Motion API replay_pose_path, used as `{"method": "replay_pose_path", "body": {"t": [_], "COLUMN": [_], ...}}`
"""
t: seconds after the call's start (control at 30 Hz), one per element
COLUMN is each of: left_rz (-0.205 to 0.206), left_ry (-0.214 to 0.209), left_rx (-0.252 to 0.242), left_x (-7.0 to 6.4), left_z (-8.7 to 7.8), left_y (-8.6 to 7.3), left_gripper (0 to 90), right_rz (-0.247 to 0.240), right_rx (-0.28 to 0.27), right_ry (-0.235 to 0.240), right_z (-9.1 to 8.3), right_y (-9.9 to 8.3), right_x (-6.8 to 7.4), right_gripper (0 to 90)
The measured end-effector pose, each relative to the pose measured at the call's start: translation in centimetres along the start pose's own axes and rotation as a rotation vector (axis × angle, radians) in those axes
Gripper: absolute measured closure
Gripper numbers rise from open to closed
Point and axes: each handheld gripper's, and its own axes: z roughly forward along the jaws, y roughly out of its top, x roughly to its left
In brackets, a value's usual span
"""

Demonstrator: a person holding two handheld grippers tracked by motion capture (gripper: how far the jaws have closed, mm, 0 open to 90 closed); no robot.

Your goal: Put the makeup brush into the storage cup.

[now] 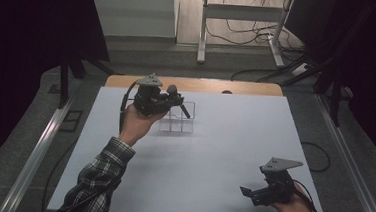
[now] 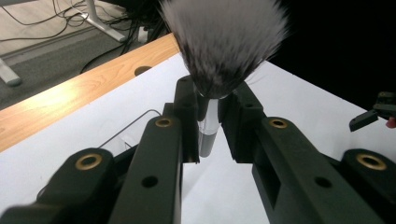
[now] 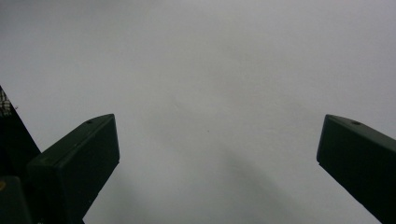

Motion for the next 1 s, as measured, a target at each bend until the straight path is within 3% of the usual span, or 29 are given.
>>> {"method": "replay_pose_path", "body": {"t": [0.57, 1.0], "left_rz": [0.002, -0.013], "left_ry": [0.025, 0.057], "left_rx": [0.018, 0.047], "left_x": [0.6, 1.3], "left_z": [1.6, 3.2], "left_y": [0.7, 0.1], "left_gripper": [76.6, 76.5], "right_rz": [0.013, 0.013], "right_rx": [-0.024, -0.025], "right_ry": [-0.009, -0.010], "right_z": [-0.8, -1.0], "right_y": [-0.5, -0.7], "right_x": [-0.1, 0.0], "right_gripper": [0.0, 0.0]}}
